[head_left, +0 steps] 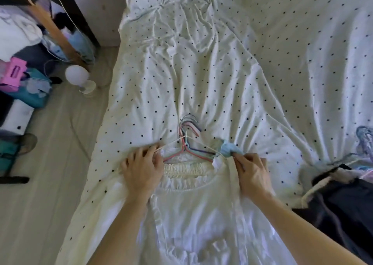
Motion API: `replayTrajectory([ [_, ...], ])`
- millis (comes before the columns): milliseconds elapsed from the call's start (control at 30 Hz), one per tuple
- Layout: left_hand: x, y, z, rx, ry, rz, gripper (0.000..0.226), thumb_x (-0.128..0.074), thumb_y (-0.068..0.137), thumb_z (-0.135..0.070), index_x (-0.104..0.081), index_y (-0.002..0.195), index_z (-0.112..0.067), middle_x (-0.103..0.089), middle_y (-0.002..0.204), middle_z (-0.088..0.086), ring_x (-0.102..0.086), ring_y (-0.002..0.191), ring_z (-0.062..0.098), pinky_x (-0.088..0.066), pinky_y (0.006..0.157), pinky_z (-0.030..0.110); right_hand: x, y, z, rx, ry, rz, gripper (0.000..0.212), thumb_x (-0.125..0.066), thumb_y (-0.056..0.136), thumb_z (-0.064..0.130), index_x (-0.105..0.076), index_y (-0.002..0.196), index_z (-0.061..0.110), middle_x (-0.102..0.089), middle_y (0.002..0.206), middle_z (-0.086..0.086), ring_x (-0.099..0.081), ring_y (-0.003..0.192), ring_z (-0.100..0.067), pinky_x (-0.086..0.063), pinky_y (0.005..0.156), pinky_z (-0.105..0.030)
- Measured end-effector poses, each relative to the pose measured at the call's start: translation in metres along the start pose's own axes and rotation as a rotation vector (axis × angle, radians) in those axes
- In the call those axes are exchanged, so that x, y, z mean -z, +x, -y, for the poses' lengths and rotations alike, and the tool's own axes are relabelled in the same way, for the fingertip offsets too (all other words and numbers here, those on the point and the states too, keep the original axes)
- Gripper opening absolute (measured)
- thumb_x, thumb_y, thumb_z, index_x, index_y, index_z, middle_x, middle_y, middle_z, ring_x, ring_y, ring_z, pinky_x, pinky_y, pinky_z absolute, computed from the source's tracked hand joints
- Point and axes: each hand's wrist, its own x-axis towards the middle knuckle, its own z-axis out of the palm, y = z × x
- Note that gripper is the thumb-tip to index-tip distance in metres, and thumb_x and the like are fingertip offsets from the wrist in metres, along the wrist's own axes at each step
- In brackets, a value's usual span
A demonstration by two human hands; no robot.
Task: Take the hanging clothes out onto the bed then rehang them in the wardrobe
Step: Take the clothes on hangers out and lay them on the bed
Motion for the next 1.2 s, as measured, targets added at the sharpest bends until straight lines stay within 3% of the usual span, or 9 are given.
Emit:
replayTrajectory([
  [100, 0.006, -0.003, 0.001, -0.015, 0.062, 0.097, 0.053, -0.030, 0.090, -0.049, -0.061, 0.131, -0.035, -0.066, 0.121, -0.003, -0.055, 0.110, 0.029, -0.035, 0.092, 0.047, 0.006, -0.003, 0.002, -0.013, -0.047, 0.128, 0.039, -0.045, 0.101, 0.034, -0.053, 0.139, 0.038, -0.051, 0.129, -0.005, -0.039, 0.117, -0.031, -0.039, 0.099, -0.040],
  [200, 0.026, -0.009, -0.007, -0.018, 0.109, 0.263, 0.063, -0.022, 0.092, -0.051, -0.049, 0.143, -0.026, -0.057, 0.139, 0.000, -0.054, 0.122, 0.029, -0.035, 0.100, 0.049, 0.028, -0.016, 0.008, -0.010, -0.058, 0.237, 0.057, -0.041, 0.100, 0.032, -0.024, 0.154, 0.034, -0.037, 0.149, -0.004, -0.034, 0.131, -0.031, -0.035, 0.108, -0.041],
  [333, 0.059, -0.016, -0.021, -0.034, 0.152, 0.530, 0.062, -0.023, 0.102, -0.047, -0.016, 0.158, -0.022, -0.016, 0.166, 0.000, -0.026, 0.148, 0.026, -0.015, 0.120, 0.054, 0.070, -0.067, 0.009, 0.035, -0.025, 0.206, 0.079, -0.049, 0.097, 0.034, -0.001, 0.158, 0.022, -0.026, 0.157, -0.006, -0.030, 0.138, -0.028, -0.030, 0.114, -0.040],
  [433, 0.095, -0.027, -0.031, -0.030, 0.237, 0.593, 0.067, -0.026, 0.103, -0.050, -0.007, 0.160, -0.021, -0.009, 0.167, 0.000, -0.012, 0.153, 0.023, -0.012, 0.121, 0.055, 0.109, -0.129, -0.002, 0.071, 0.001, 0.229, 0.073, -0.047, 0.099, 0.037, -0.008, 0.158, 0.024, -0.025, 0.159, 0.002, -0.027, 0.143, -0.019, -0.023, 0.117, -0.030],
  [500, 0.122, -0.046, -0.043, -0.036, 0.287, 0.628, 0.066, -0.030, 0.102, -0.049, -0.010, 0.159, -0.022, -0.010, 0.167, 0.001, -0.011, 0.153, 0.023, -0.014, 0.121, 0.055, 0.142, -0.169, -0.018, 0.046, 0.036, 0.228, 0.065, -0.048, 0.099, 0.036, -0.019, 0.157, 0.027, -0.029, 0.157, 0.009, -0.028, 0.142, -0.013, -0.026, 0.115, -0.025],
  [700, 0.201, -0.168, -0.131, -0.239, 0.255, 0.728, 0.056, -0.034, 0.102, -0.046, -0.029, 0.155, -0.027, -0.020, 0.165, 0.000, -0.016, 0.151, 0.021, -0.014, 0.121, 0.052, 0.257, -0.284, -0.092, -0.036, 0.096, 0.089, 0.049, -0.052, 0.099, 0.032, -0.041, 0.147, 0.035, -0.044, 0.147, 0.019, -0.037, 0.138, -0.005, -0.031, 0.106, -0.016],
  [867, 0.255, -0.312, -0.247, -0.461, 0.129, 0.773, 0.051, -0.036, 0.102, -0.044, -0.039, 0.150, -0.025, -0.033, 0.158, -0.002, -0.028, 0.146, 0.022, -0.022, 0.118, 0.048, 0.356, -0.389, -0.167, -0.099, 0.171, -0.083, 0.037, -0.057, 0.098, 0.025, -0.059, 0.133, 0.035, -0.053, 0.135, 0.023, -0.043, 0.133, -0.002, -0.024, 0.102, -0.007],
  [967, 0.278, -0.398, -0.330, -0.665, 0.063, 0.733, 0.049, -0.038, 0.100, -0.043, -0.045, 0.146, -0.027, -0.041, 0.152, -0.006, -0.038, 0.140, 0.019, -0.030, 0.114, 0.045, 0.412, -0.453, -0.221, -0.136, 0.171, -0.183, 0.033, -0.054, 0.099, 0.027, -0.062, 0.130, 0.037, -0.052, 0.136, 0.024, -0.041, 0.134, 0.000, -0.025, 0.103, -0.011],
  [1200, 0.307, -0.573, -0.540, -1.133, 0.112, 0.644, 0.051, -0.038, 0.102, -0.042, -0.040, 0.150, -0.025, -0.037, 0.156, -0.003, -0.030, 0.145, 0.019, -0.018, 0.119, 0.048, 0.524, -0.610, -0.378, -0.331, 0.031, -0.457, 0.029, -0.060, 0.096, 0.029, -0.067, 0.124, 0.035, -0.059, 0.136, 0.013, -0.048, 0.133, -0.013, -0.039, 0.108, -0.032],
])
